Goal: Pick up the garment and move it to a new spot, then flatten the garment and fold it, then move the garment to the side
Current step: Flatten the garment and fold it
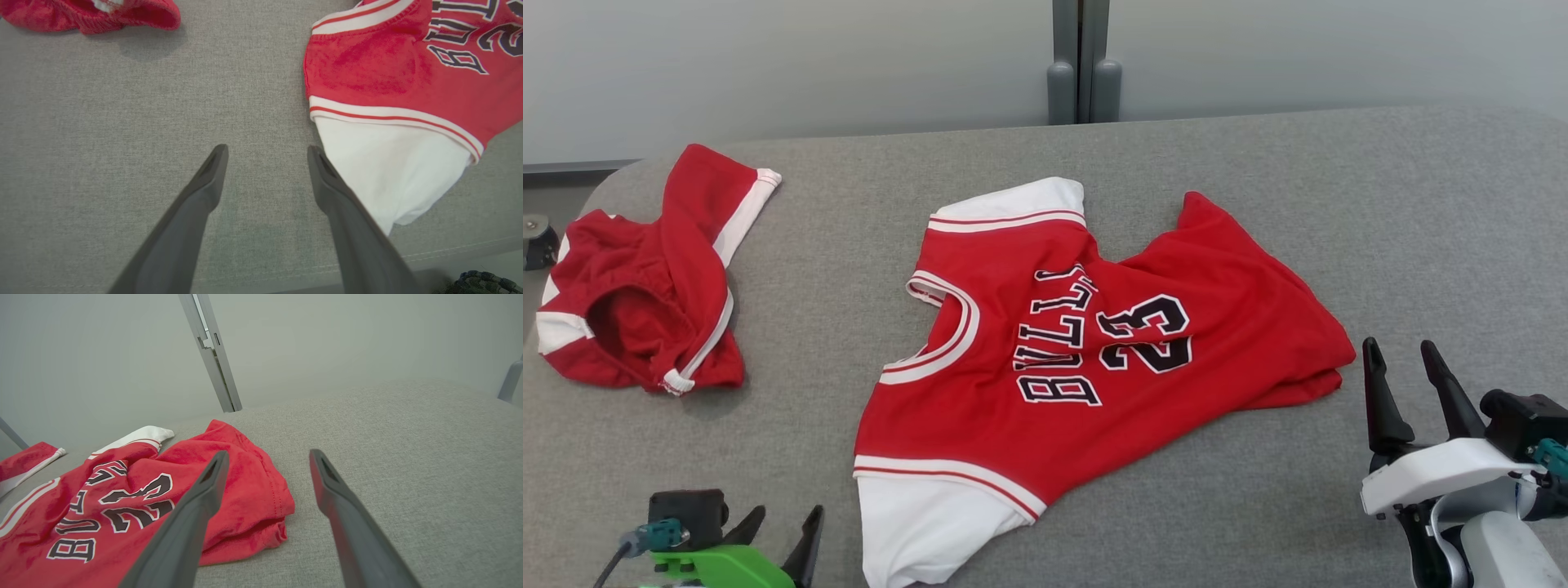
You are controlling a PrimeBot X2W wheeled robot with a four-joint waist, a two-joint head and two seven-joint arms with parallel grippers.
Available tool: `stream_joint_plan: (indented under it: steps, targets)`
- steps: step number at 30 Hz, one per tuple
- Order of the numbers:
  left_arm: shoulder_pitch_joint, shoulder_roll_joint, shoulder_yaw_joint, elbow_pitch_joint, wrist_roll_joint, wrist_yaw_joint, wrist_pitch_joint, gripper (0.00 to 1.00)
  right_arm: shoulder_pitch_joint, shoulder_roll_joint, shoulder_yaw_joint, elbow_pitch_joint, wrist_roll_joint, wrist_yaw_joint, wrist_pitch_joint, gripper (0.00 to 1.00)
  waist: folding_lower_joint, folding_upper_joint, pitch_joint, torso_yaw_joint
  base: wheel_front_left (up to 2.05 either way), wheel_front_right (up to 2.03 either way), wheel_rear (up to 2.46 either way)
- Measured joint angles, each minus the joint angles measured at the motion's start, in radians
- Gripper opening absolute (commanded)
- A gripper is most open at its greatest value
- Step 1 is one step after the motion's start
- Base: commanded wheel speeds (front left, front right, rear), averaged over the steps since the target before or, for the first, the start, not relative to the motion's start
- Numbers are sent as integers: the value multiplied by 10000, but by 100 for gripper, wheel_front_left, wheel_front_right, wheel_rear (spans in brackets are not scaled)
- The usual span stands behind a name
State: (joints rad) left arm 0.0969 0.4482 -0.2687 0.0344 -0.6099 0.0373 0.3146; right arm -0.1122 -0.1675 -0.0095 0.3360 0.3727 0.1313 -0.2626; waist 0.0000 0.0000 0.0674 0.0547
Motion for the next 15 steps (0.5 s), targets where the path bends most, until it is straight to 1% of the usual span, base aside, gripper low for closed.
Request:
stream_joint_plan:
  steps: [5, 7, 10, 12, 13, 15]
  targets:
    - [8, -763, -167, -472, -128, 113, -566, 100, 2, 36, -10, -58, -6, 0, 0, 100, 0, 0, -1, -8, 0, 0, 0]
    - [11, -1024, -253, -393, -332, 128, -493, 100, 2, 79, 8, -59, -10, 0, 0, 100, 0, 0, -15, 6, 0, 0, 0]
    - [-37, -1120, -224, -15, -548, 157, -324, 100, 2, 102, 35, -54, -17, 0, 0, 100, 0, 0, -22, 21, 0, 0, 0]
    - [-377, -1367, -163, 268, -761, 140, -405, 100, -6, 86, 19, -71, -19, 0, 0, 100, 0, 0, -3, 70, 0, 0, 0]
    - [-714, -1398, -169, 523, -673, 109, -504, 100, -11, 79, 63, -58, -17, 0, 0, 100, 0, 0, 8, 97, 0, 0, 0]
    - [-1344, -1465, -217, 1099, -671, -90, -533, 100, -21, 92, 176, -6, -15, 0, 0, 100, 0, 0, 31, 121, 0, 0, 0]
